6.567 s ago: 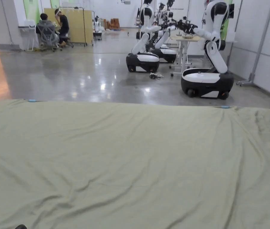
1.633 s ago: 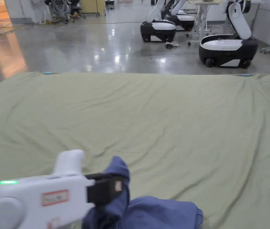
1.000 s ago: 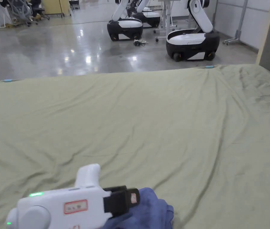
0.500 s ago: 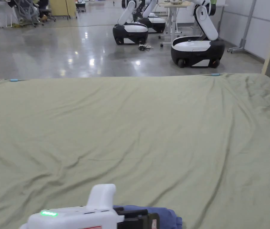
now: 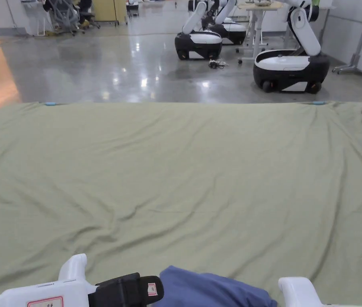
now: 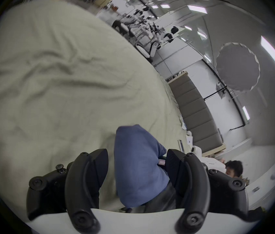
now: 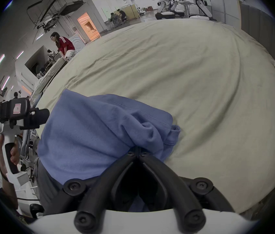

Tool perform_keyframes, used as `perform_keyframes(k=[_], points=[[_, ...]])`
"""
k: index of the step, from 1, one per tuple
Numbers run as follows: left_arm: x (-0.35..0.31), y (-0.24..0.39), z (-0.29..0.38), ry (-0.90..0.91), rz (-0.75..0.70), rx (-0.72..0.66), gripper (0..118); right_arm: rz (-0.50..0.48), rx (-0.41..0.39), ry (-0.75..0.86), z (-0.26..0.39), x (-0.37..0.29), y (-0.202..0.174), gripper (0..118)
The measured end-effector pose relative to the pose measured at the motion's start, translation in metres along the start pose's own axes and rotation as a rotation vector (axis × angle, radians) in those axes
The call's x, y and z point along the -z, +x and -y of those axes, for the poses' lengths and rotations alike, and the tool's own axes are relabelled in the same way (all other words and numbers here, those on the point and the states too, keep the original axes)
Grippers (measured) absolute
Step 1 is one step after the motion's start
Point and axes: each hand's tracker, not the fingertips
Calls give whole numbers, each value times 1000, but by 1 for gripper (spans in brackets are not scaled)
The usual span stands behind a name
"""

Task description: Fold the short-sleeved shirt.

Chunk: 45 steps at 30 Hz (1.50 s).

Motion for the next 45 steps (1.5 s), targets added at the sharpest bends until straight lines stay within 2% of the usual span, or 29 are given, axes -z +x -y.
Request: perform_keyframes(k=[8,9,10,11,17,22,25,26,27,30,32,36,40,42,45], points=[[46,-6,3,-64,34,-18,70,-40,38,14,3,-1,8,0],[48,-6,5,-72,32,-8,63,-45,44,20,4,-1,8,0],[49,-6,7,-72,16,5,45,-50,54,28,6,0,9,0],[50,-6,8,-66,-13,16,38,-53,62,35,7,0,10,0],[52,-9,13,-55,-17,10,24,-41,66,70,13,-1,4,0],[44,-3,15,2,-18,29,21,-36,65,101,12,-10,-1,0],[5,1,-2,52,82,9,20,-197,179,169,12,-32,4,0],[-11,4,-9,59,72,37,20,-206,193,180,13,-37,4,0],[-34,4,-17,126,4,76,20,-200,185,192,14,-42,3,0],[-106,-19,-50,201,-83,65,20,-158,128,193,18,-51,1,0],[-159,-43,-67,249,-168,70,20,-163,109,165,23,-50,0,0],[-237,-88,-89,350,-326,-32,20,-205,102,99,29,-41,6,0],[-273,-120,-108,428,-431,-89,21,-229,151,72,26,-30,13,0],[-272,-135,-119,430,-432,-135,23,-232,170,85,23,-29,13,0],[-266,-160,-136,436,-473,-124,27,-226,173,106,21,-32,11,0]])
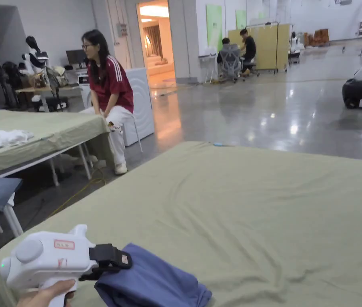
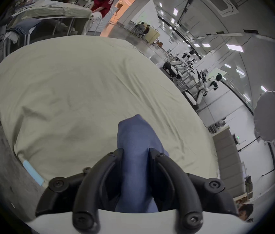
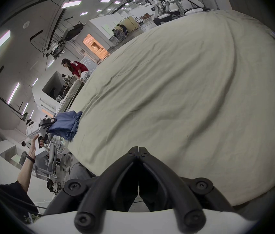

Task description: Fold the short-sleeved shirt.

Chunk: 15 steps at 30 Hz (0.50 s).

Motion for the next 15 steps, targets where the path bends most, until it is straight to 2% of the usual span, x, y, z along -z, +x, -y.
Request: perform_keyframes(k=[2,4,5,7,9,12,15], points=[[11,8,-7,5,-83,61,44,2,-8,4,-1,-5,-2,0],[12,20,-12,11,-163,124,67,19,-35,12,-1,-17,-14,0],[7,28,-12,32,-202,144,70,33,-54,21,-1,-23,-15,0],[-14,43,-12,90,-227,116,70,45,-83,19,-6,-35,-11,0],[-47,65,-2,173,-157,145,70,90,-124,53,-12,-44,-11,0],[-100,120,31,293,-74,293,70,160,-184,147,-27,-65,-10,0],[-133,172,67,386,-9,481,69,155,-237,289,-35,-93,-22,0]])
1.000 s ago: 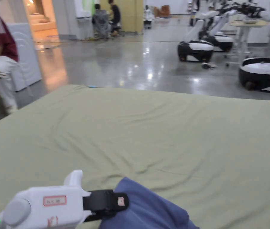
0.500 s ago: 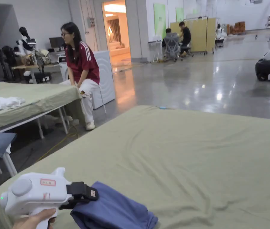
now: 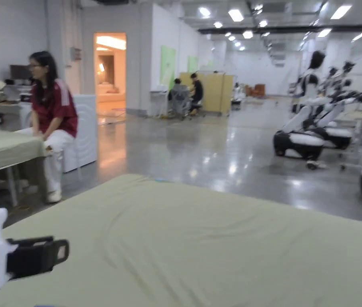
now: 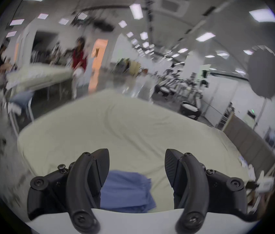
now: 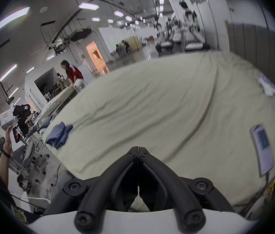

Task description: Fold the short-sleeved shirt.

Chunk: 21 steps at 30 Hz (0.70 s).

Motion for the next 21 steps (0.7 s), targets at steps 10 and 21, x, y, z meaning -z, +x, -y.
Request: perform_keyframes(k=[10,21], points=[[-40,156,58,216,79,357,15,153,-267,295,-23,-75,-36,0],[-44,221,100,246,104,364,3,231,-215,422,-15,-74,-34,0]])
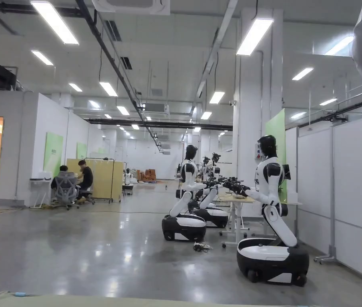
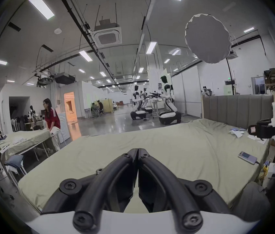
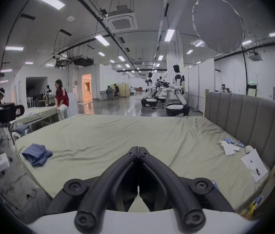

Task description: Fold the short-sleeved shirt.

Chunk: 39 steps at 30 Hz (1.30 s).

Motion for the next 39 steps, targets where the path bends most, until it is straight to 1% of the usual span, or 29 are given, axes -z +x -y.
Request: perform_keyframes(k=[2,3,4,5,7,11,13,18,21,24,25,26,27,28,29,30,32,34,35,37,39], points=[[-5,3,2,8,0,-17,3,-4,23,4,2,0,3,0],[-5,5,1,6,-21,-10,3,-1,28,2,0,1,5,0],[-6,8,-1,9,-79,18,3,3,30,-2,-4,-1,5,0],[-6,7,-1,9,-66,26,3,8,29,12,-5,-3,4,0],[-5,3,-4,19,-108,39,3,8,33,44,-8,-5,5,0],[1,-4,-5,13,-35,-18,3,0,50,74,-4,1,5,0],[2,-1,-4,12,-57,-7,3,-3,56,72,-4,3,3,0],[4,-3,-3,30,-59,-43,3,19,22,59,-3,7,-4,0],[6,-6,-3,43,8,-76,3,10,24,60,-3,7,-5,0],[4,-9,-4,42,31,-104,3,12,22,82,-1,5,-2,0],[3,-9,-4,42,29,-96,8,13,19,95,-2,4,-2,0],[1,-10,-4,50,-5,-85,22,13,19,108,-3,1,-1,3],[-1,-11,-3,51,21,-86,39,9,22,122,-6,-2,-3,16],[-3,-10,-4,54,23,-81,55,-6,27,131,-8,-4,-2,34],[-5,-9,-4,55,22,-79,62,-14,30,136,-10,-6,-1,40],[-7,-9,-5,59,20,-80,66,-14,36,140,-12,-7,-1,45],[-13,-9,-8,72,31,-91,68,-18,52,148,-15,-10,-2,71],[-19,-9,-11,94,34,-89,73,-20,58,161,-16,-13,-2,100],[-20,-9,-12,104,32,-84,76,-23,60,167,-16,-15,-3,107],[-24,-8,-14,119,18,-71,83,-27,68,178,-18,-19,-5,117],[-27,-7,-14,118,4,-62,84,-33,74,187,-16,-22,-5,118]])
